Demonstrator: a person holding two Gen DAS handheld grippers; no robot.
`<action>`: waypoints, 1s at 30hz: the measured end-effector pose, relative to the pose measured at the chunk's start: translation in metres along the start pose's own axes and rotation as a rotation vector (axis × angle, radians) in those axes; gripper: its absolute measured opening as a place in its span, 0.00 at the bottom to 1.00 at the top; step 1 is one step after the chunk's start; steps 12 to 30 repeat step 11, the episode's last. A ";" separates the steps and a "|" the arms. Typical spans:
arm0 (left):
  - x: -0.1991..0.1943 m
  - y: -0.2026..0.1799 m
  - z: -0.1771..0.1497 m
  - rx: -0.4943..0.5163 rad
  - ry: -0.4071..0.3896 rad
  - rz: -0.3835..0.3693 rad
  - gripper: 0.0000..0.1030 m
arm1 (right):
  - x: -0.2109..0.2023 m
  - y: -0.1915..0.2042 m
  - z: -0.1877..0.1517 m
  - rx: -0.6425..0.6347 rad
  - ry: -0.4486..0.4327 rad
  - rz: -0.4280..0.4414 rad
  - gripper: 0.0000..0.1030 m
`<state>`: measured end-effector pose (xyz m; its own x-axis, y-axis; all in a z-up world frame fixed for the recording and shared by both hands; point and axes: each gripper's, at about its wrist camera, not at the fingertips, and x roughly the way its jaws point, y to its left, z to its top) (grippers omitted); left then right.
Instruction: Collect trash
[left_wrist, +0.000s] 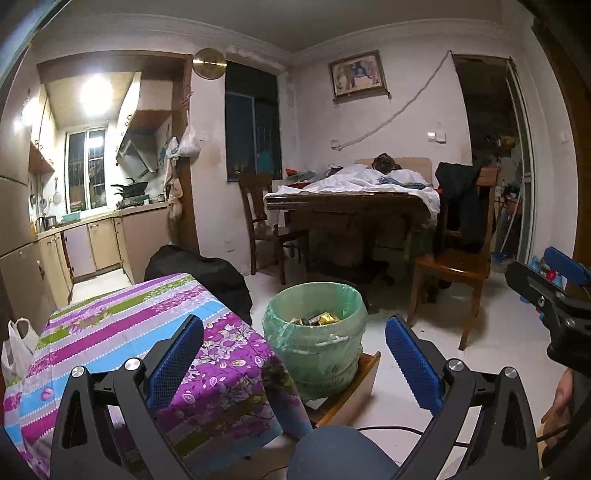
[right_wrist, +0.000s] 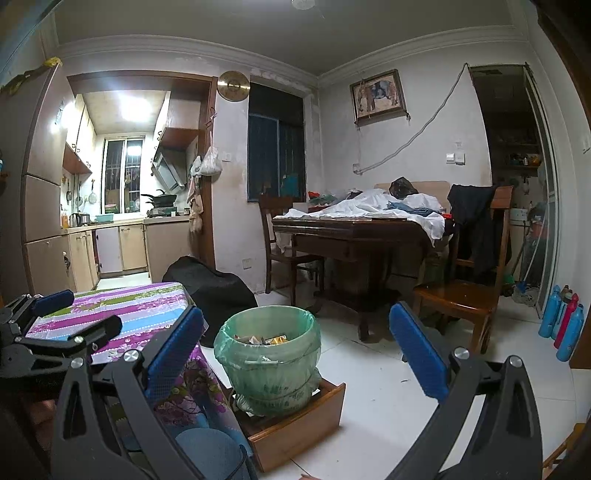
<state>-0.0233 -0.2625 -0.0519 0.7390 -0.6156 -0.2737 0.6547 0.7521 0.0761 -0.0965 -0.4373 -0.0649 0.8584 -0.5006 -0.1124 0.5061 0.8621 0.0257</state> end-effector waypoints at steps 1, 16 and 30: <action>0.000 -0.001 0.000 0.001 0.001 -0.001 0.95 | 0.000 0.000 0.000 0.000 0.000 0.000 0.95; 0.011 0.017 0.000 -0.066 0.030 0.072 0.95 | 0.001 -0.003 -0.001 0.012 -0.006 -0.003 0.95; 0.011 0.017 0.000 -0.066 0.030 0.072 0.95 | 0.001 -0.003 -0.001 0.012 -0.006 -0.003 0.95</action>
